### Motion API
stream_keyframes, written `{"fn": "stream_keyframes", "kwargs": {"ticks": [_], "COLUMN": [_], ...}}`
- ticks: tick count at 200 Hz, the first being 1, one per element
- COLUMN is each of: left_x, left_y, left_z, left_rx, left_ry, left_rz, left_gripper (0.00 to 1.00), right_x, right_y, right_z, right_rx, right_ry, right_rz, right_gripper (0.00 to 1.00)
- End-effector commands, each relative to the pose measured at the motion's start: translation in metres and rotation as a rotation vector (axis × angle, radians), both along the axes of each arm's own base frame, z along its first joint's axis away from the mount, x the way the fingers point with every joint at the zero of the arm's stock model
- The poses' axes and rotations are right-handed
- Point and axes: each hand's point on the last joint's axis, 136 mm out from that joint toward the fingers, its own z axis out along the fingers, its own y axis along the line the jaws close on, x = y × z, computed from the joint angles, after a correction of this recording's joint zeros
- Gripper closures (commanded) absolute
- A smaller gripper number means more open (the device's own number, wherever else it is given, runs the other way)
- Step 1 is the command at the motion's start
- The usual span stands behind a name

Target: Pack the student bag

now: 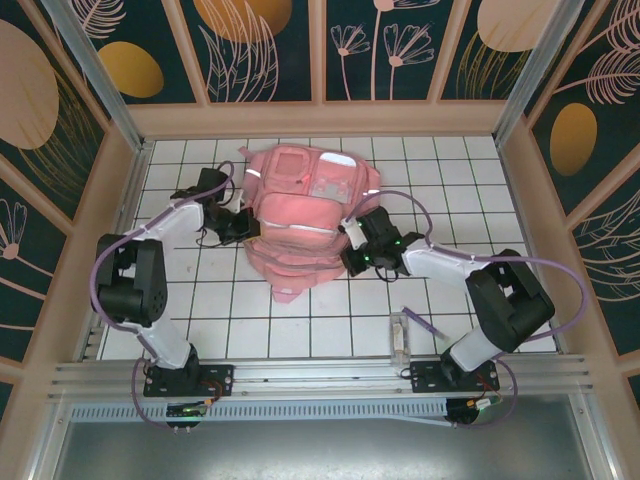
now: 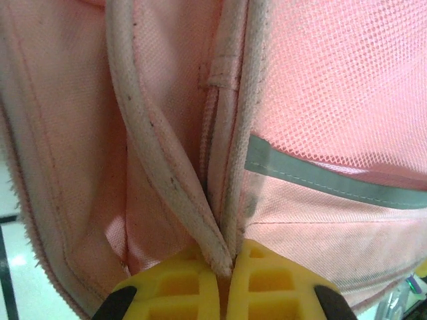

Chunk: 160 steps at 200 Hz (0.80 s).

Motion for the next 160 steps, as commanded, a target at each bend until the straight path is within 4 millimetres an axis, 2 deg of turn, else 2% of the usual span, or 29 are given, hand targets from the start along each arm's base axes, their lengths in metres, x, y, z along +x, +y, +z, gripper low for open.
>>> {"fn": "stream_keyframes", "kwargs": {"ticks": [1,11,23,35,44,48,54,70,86,91,94,106,129,140,160], "left_x": [0.043,0.056,0.07,0.081,0.087,0.087,0.087,0.069,0.043,0.034,0.03,0.012,-0.015,-0.02,-0.025], "left_y": [0.071,0.078,0.081,0.078,0.07,0.067,0.066,0.064,0.069,0.07,0.071,0.072,0.07,0.066,0.056], "left_z": [-0.007,-0.007,-0.003,0.009,0.026,0.033,0.043,0.053,0.046,0.038,0.043,0.035,0.028,0.029,0.03], "left_rx": [0.233,0.245,0.251,0.223,0.168,0.149,0.133,0.111,0.129,0.139,0.14,0.151,0.128,0.095,0.036], "left_ry": [-0.077,-0.068,-0.052,-0.043,-0.067,-0.078,-0.093,-0.095,-0.068,-0.043,-0.052,-0.007,0.044,0.038,0.033], "left_rz": [0.079,0.081,0.093,0.121,0.134,0.14,0.155,0.182,0.203,0.203,0.205,0.2,0.222,0.25,0.274], "left_gripper": [1.0,1.0,0.99,0.74,0.55,0.49,0.44,0.39,0.37,0.35,0.34,0.32,0.27,0.26,0.28], "right_x": [-0.008,-0.011,-0.022,-0.032,-0.035,-0.034,-0.034,-0.029,-0.023,-0.023,-0.023,-0.022,-0.027,-0.031,-0.037], "right_y": [-0.051,-0.035,-0.005,0.025,0.045,0.054,0.066,0.098,0.128,0.138,0.143,0.161,0.188,0.198,0.209], "right_z": [-0.011,0.003,0.02,0.037,0.047,0.051,0.055,0.068,0.079,0.082,0.083,0.088,0.087,0.086,0.08], "right_rx": [-0.168,-0.114,-0.041,0.008,0.049,0.07,0.099,0.168,0.225,0.24,0.246,0.279,0.325,0.33,0.343], "right_ry": [0.026,-0.013,-0.065,-0.125,-0.157,-0.168,-0.179,-0.223,-0.262,-0.271,-0.275,-0.291,-0.281,-0.281,-0.275], "right_rz": [-0.058,0.025,0.164,0.27,0.315,0.327,0.34,0.363,0.372,0.378,0.381,0.384,0.408,0.425,0.448], "right_gripper": [1.0,1.0,1.0,1.0,1.0,1.0,1.0,1.0,1.0,1.0,1.0,1.0,1.0,1.0,1.0]}}
